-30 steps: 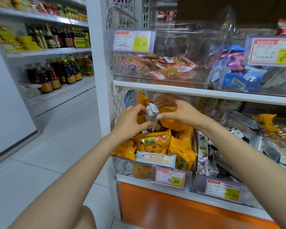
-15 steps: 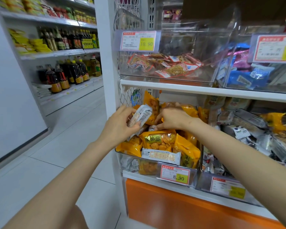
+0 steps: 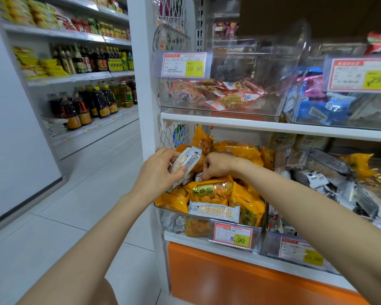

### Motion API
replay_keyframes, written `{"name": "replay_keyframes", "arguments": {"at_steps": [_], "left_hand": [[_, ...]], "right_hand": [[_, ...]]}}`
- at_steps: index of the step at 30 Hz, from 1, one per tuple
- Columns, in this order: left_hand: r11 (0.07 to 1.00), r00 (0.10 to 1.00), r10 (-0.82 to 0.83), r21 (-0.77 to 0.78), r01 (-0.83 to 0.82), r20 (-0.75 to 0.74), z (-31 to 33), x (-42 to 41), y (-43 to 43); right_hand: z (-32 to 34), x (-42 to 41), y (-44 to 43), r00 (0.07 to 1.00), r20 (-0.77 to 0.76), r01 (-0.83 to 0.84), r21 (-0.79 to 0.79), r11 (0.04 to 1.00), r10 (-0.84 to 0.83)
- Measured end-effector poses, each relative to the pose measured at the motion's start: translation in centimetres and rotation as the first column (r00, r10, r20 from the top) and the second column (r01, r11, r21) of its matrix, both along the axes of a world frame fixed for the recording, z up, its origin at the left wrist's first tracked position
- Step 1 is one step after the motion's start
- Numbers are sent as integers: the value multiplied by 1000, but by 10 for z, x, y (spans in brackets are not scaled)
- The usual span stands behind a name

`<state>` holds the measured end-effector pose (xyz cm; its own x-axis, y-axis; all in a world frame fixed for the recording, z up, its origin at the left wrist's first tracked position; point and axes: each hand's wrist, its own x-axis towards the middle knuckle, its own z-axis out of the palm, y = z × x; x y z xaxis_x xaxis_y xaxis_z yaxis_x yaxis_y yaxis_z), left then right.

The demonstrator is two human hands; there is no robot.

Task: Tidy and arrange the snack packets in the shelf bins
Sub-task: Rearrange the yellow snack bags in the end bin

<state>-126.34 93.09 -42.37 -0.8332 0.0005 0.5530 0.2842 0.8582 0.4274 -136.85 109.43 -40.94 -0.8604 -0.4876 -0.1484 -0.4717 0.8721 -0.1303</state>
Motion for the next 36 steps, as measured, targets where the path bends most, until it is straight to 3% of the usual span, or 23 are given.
{"name": "replay_keyframes", "arguments": {"at_steps": [5, 10, 15, 19, 23, 28, 36], "left_hand": [[1000, 1000, -11, -8, 11, -7, 0, 0, -2], [999, 999, -48, -11, 48, 10, -3, 1, -7], [992, 998, -60, 109, 59, 6, -3, 3, -5], [956, 996, -90, 279, 86, 2, 3, 6, 6], [912, 979, -202, 360, 194, -16, 13, 11, 31], [870, 936, -350, 359, 337, -30, 23, 11, 82], [855, 887, -458, 297, 425, 51, 30, -1, 160]], "right_hand": [[-5, 0, 3, 1000, 26, -10, -132, 991, 14], [-4, 8, 15, 999, 13, -26, -398, 917, 34], [7, 29, 34, 1000, -19, -17, -779, 627, 5], [12, 58, 52, 996, -81, -61, -888, 455, -25], [21, 89, 80, 998, -40, -52, -956, 288, 49], [19, 118, 125, 987, -159, -141, -895, 422, -7], [13, 139, 212, 905, -239, -59, -890, 453, -351]]}}
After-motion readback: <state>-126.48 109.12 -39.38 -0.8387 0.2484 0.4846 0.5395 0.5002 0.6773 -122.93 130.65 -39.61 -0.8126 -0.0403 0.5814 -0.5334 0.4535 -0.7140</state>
